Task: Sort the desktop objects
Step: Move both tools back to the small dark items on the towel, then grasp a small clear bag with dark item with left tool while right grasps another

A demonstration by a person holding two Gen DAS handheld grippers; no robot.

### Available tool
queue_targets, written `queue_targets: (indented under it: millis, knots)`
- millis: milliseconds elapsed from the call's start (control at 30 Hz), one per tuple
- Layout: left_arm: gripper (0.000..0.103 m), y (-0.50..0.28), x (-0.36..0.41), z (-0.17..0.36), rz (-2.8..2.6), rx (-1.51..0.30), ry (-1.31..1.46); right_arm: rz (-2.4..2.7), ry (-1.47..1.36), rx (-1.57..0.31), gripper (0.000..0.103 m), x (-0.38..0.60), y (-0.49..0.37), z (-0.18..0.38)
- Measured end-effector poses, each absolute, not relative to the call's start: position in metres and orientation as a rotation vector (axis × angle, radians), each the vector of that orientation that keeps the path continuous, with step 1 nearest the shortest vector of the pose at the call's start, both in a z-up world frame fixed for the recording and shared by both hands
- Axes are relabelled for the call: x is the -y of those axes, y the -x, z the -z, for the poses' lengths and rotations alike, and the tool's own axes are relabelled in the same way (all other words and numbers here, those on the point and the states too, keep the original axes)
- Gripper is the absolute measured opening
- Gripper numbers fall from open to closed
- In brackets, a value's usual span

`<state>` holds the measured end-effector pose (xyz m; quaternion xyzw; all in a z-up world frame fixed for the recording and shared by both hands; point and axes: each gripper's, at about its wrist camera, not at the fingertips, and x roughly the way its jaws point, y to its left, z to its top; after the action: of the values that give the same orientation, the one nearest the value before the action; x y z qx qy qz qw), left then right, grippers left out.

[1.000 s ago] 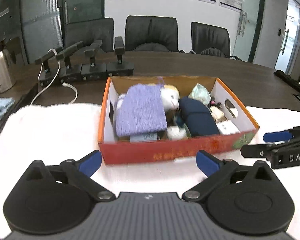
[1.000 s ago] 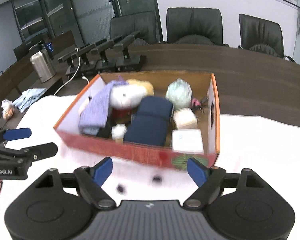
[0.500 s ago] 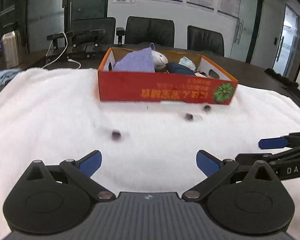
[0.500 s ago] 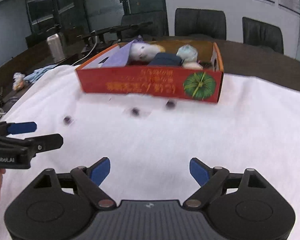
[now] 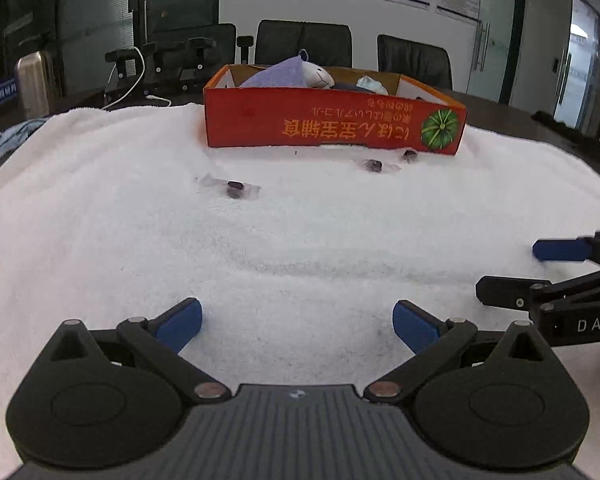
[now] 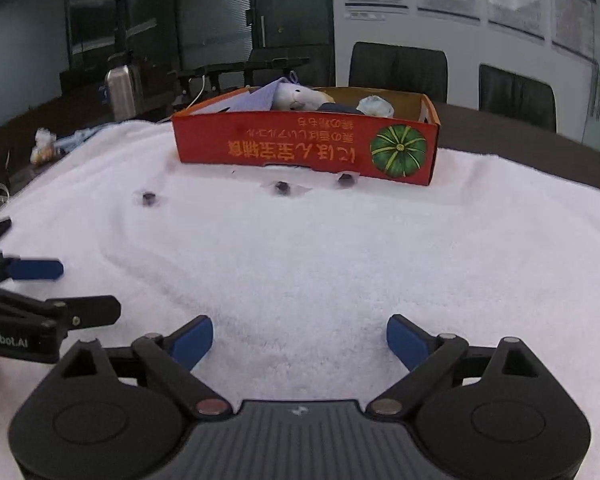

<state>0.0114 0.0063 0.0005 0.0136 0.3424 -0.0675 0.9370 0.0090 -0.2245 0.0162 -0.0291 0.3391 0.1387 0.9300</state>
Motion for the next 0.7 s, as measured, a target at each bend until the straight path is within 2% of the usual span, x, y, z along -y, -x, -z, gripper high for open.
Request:
queue_targets:
  millis: [67,300,367,467,567,600,633,667,700]
  knots:
    - [0.103,-0.012,-0.004,0.001,0.131,-0.702,-0.047,-0.287,0.065,-0.695,0.098,0.224,-0.01,-0.015]
    - [0.103,-0.008,-0.02,-0.011,0.144,-0.69,0.02,-0.344,0.114,-0.726,0.096,0.225,0.0,-0.022]
    - [0.1,-0.012,-0.033,-0.024,0.125,-0.65,0.046,-0.411,0.179,-0.727,0.079,0.226,0.005,-0.033]
    - [0.095,-0.034,-0.046,-0.043,0.094,-0.612,0.017,-0.437,0.253,-0.666,0.078,0.229,0.002,-0.06]
    - [0.084,-0.062,-0.05,-0.051,0.109,-0.586,-0.001,-0.456,0.289,-0.606,0.078,0.233,-0.02,-0.079]
    - [0.077,-0.074,-0.051,-0.049,0.115,-0.585,0.003,-0.45,0.295,-0.599,0.078,0.233,-0.031,-0.081]
    - [0.07,-0.085,-0.051,-0.046,0.119,-0.593,0.0,-0.444,0.293,-0.599,0.073,0.232,-0.045,-0.08]
    - [0.068,-0.099,-0.05,-0.041,0.11,-0.608,-0.005,-0.441,0.281,-0.606,0.064,0.23,-0.06,-0.078]
    - [0.068,-0.107,-0.05,-0.036,0.107,-0.612,-0.014,-0.441,0.266,-0.617,0.059,0.228,-0.075,-0.075]
